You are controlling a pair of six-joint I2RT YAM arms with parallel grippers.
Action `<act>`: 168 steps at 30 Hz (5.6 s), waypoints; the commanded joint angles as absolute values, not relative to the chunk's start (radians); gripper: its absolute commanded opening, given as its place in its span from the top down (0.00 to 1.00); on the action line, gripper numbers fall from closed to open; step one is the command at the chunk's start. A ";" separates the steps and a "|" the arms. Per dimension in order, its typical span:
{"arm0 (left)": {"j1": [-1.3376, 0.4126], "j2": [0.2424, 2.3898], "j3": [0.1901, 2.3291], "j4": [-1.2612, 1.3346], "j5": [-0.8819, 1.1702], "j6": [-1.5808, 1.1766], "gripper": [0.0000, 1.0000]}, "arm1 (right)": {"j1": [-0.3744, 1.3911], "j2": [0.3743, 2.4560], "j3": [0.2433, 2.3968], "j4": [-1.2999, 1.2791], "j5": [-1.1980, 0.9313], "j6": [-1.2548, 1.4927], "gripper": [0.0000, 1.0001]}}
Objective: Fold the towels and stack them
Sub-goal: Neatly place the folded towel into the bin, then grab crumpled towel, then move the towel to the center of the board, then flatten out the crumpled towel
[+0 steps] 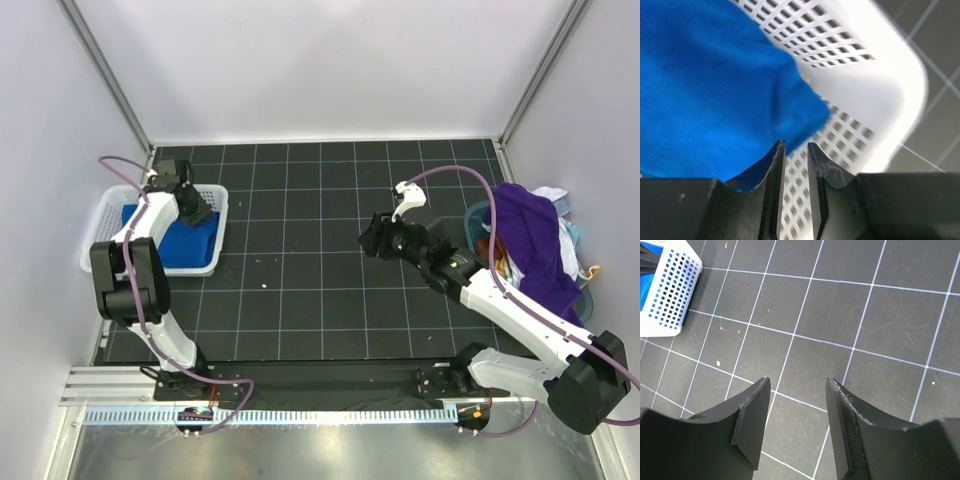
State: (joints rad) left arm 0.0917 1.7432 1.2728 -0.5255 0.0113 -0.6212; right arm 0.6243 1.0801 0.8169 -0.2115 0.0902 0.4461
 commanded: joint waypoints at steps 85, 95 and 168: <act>-0.667 1.052 0.991 -0.571 0.271 -0.443 0.56 | -0.347 1.448 1.282 -0.626 0.531 0.555 0.95; -0.667 1.051 0.989 -0.566 0.270 -0.448 0.56 | -0.337 1.324 1.345 -0.681 0.353 0.534 0.99; -0.373 2.279 1.793 -0.342 0.425 -0.413 0.52 | 0.692 1.818 1.428 -0.322 0.350 0.673 0.60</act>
